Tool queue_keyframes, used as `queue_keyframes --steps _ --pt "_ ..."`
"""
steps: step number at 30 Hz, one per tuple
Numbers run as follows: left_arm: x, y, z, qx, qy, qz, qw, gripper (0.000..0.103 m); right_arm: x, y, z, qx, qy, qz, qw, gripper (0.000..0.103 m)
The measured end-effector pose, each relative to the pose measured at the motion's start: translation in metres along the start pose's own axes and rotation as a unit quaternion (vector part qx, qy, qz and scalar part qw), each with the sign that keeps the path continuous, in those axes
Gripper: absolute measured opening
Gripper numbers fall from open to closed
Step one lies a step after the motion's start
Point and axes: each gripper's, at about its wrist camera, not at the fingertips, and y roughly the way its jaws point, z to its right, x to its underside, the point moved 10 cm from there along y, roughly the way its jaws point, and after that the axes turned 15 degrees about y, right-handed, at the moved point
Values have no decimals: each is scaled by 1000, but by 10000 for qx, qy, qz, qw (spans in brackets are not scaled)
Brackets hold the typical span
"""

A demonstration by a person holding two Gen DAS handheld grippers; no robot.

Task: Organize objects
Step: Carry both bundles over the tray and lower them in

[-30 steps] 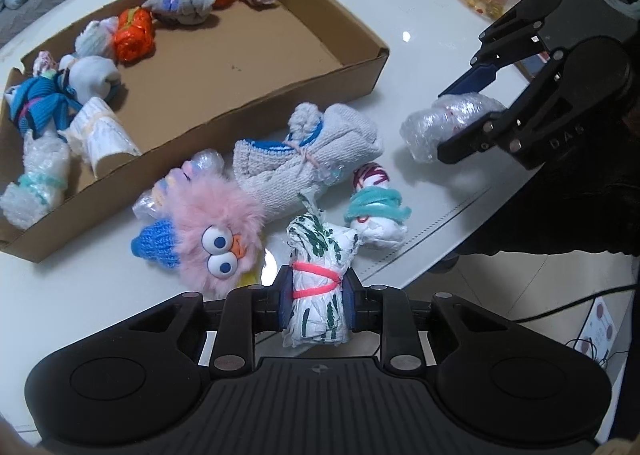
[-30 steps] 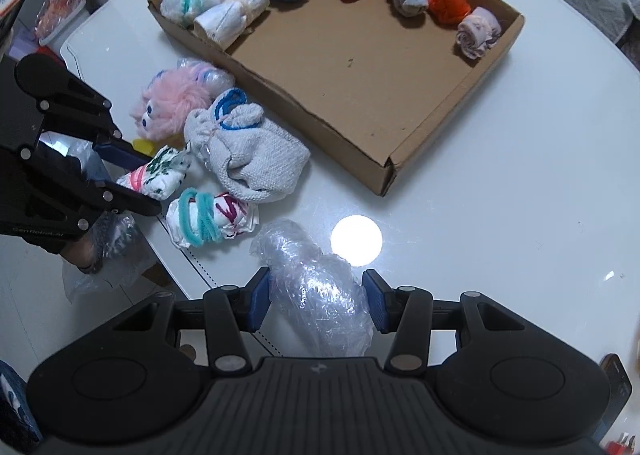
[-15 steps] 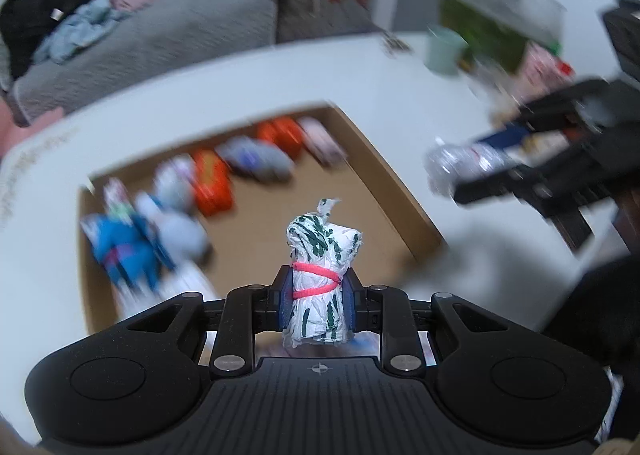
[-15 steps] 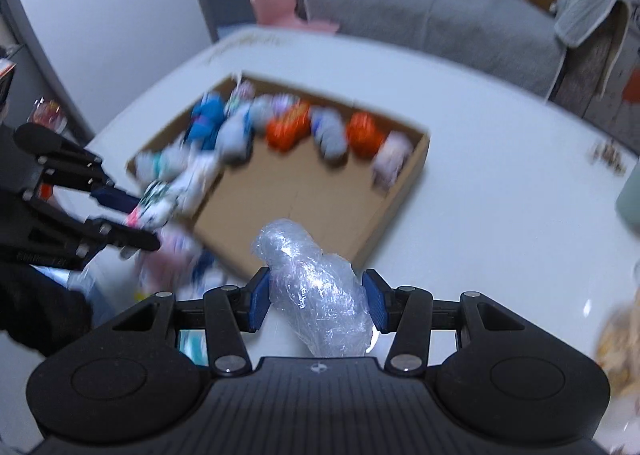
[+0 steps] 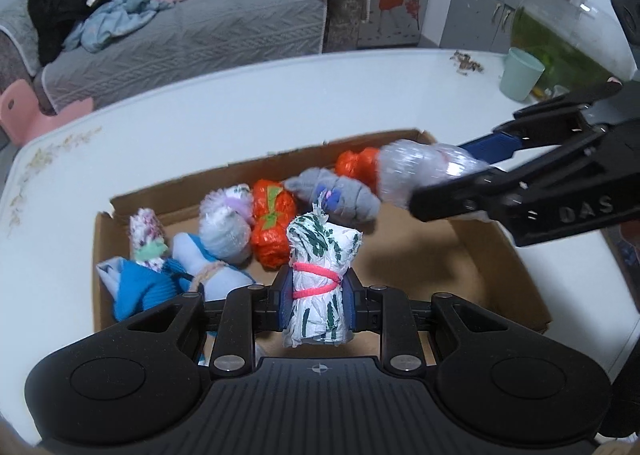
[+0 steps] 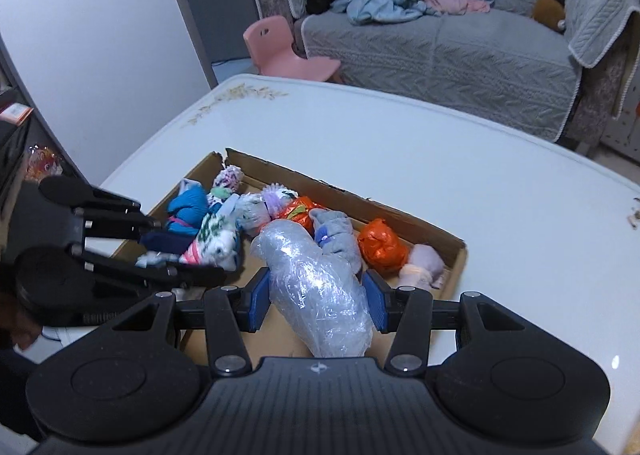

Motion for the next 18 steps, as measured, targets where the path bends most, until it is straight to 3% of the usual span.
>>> queue_keyframes --steps 8,18 --pt "6 22 -4 -82 116 -153 9998 31 3 27 6 79 267 -235 9993 45" --pt "7 30 -3 -79 132 -197 9997 31 2 32 6 47 407 -252 9988 45"
